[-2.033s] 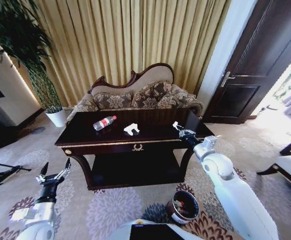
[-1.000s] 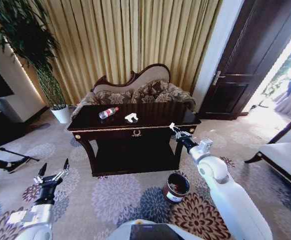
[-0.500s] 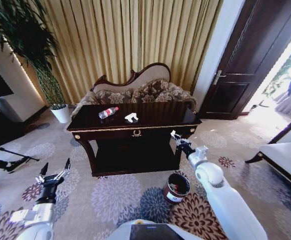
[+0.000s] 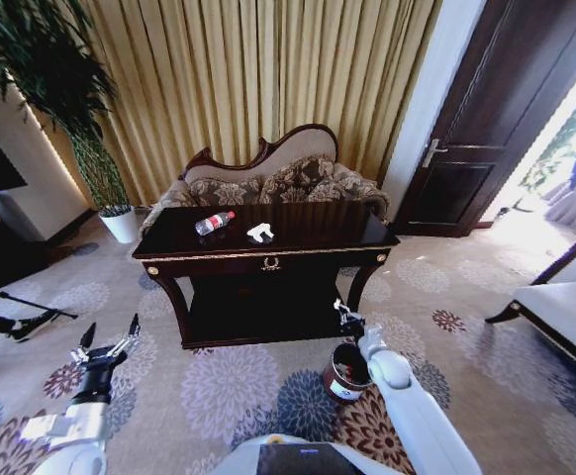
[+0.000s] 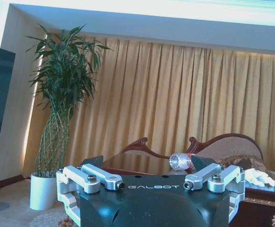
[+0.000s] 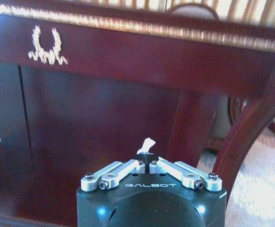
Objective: Move to the front of the table and place the trash on the table into the trash bin.
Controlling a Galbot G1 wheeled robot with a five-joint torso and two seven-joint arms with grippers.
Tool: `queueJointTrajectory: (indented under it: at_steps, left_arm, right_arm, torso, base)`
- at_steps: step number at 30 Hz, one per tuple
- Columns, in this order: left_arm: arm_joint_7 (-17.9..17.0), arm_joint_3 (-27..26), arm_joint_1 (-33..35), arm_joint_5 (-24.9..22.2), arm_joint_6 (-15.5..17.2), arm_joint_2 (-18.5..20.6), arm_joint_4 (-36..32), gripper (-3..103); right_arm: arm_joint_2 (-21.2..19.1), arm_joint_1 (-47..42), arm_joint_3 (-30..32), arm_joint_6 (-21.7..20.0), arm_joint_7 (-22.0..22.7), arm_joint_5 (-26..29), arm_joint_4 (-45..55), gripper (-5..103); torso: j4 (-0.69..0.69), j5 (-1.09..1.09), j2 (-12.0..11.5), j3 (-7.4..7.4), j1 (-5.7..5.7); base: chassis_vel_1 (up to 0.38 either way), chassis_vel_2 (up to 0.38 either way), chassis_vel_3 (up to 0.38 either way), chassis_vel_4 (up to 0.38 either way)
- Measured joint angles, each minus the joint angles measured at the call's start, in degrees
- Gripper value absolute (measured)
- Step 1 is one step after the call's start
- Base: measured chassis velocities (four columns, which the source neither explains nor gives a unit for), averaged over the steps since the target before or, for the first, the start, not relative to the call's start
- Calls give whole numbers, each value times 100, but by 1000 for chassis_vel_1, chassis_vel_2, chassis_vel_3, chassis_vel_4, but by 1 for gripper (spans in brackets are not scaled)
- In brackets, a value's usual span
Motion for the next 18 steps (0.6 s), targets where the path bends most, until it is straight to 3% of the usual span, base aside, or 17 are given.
queueJointTrajectory:
  at_steps: [12, 18]
  left_arm:
    - [-5, 34, -23, 41, 23, -43, -34, 100]
    - [-8, -8, 10, 21, 12, -20, 6, 100]
  right_arm:
    - [395, 621, 44, 305, 108, -739, -1561, 0]
    - [275, 569, 132, 380, 98, -535, -1555, 0]
  torso:
    - [1, 0, 0, 0, 0]
    - [1, 0, 0, 0, 0]
  base:
    - [0, 0, 0, 0]
    - [0, 0, 0, 0]
